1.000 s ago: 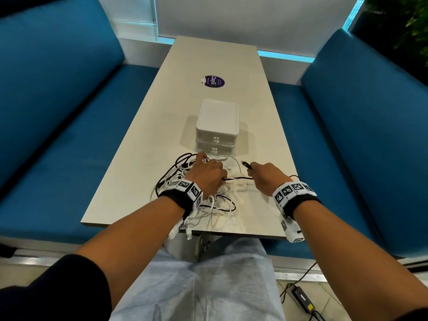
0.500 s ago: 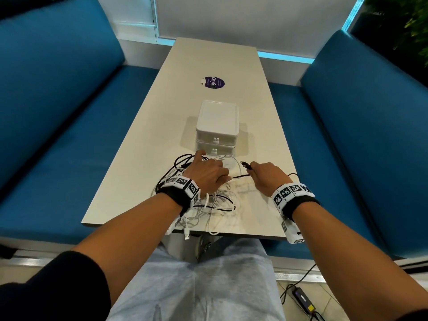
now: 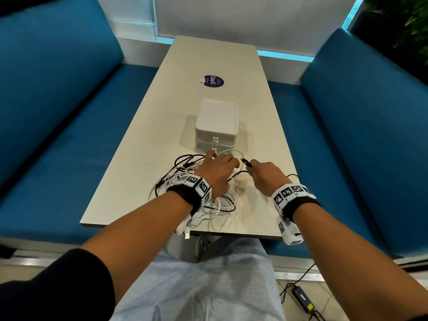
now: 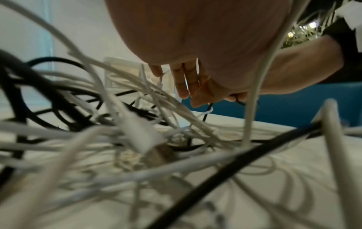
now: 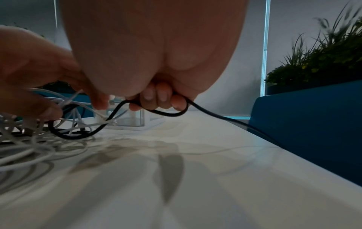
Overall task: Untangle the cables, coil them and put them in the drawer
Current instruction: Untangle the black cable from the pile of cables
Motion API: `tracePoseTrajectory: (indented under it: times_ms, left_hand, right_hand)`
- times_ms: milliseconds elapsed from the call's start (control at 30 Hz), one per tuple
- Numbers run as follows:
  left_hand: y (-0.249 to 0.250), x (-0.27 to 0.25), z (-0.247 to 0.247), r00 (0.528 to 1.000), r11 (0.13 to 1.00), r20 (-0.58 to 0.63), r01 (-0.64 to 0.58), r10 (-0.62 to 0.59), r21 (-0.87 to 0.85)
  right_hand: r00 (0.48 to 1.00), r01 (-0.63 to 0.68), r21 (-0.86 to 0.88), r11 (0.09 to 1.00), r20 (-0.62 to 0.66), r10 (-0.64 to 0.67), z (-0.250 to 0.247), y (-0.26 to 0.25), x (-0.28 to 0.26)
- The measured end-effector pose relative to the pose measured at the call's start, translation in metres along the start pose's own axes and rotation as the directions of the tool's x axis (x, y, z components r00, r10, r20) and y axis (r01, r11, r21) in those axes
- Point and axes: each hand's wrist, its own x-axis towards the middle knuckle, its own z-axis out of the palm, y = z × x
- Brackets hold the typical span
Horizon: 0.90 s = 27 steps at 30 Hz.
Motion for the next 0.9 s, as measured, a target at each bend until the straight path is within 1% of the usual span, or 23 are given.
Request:
tracePoseTrajectory:
  times_ms: [67,133,233,333,400,533,600,767,833,900]
  left_hand:
    - [0.008,0.005,0.004,0.999,0.998,0.001,0.038,-0.038,-0.059]
    - [0.013,0.007,0.01,0.997,0.994,-0.011,0.076,-0.077,-0.082]
    - [0.015,0.007,0.014,0.993,0.992,-0.024,0.118,-0.119,-0.041]
    - [0.015,0.004,0.012,0.989,0.988,-0.055,0.139,-0.135,0.067]
    - [0.014,0.001,0.012,0.991,0.984,-0.031,0.135,-0.133,0.114]
    - [-0.002,-0.006,0.01,0.991,0.986,0.03,0.126,-0.13,0.112]
    - [-0.011,-0.009,0.01,0.992,0.987,0.042,0.116,-0.121,0.111]
    - [-0.019,-0.008,0.015,0.996,0.993,0.064,0.059,-0.066,0.101]
    - [-0.021,-0.008,0.016,0.995,0.993,0.082,0.052,-0.061,0.104]
    - [-0.022,-0.008,0.017,0.994,0.992,0.082,0.064,-0.073,0.105]
  right_hand:
    - [1.0,0.025,0.06,0.998,-0.006,-0.025,0.001,-0.002,0.0]
    - [0.999,0.042,0.121,0.992,-0.029,-0.039,0.002,-0.002,0.0]
    - [0.998,0.038,0.145,0.989,-0.045,-0.032,0.0,-0.001,0.001]
    - [0.999,0.027,0.088,0.996,-0.041,-0.023,-0.002,0.003,0.001]
    - [0.999,0.011,0.029,1.0,-0.031,-0.01,-0.002,0.007,-0.001]
    - [0.995,-0.099,-0.078,0.992,-0.035,0.096,-0.007,0.025,-0.004]
    - [0.989,-0.149,-0.126,0.981,-0.043,0.144,-0.011,0.035,-0.008]
    - [0.979,-0.202,-0.27,0.941,-0.065,0.192,-0.007,0.042,-0.009]
    - [0.977,-0.214,-0.28,0.936,-0.056,0.207,-0.004,0.039,-0.008]
    - [0.981,-0.194,-0.231,0.953,-0.039,0.191,-0.002,0.03,-0.008]
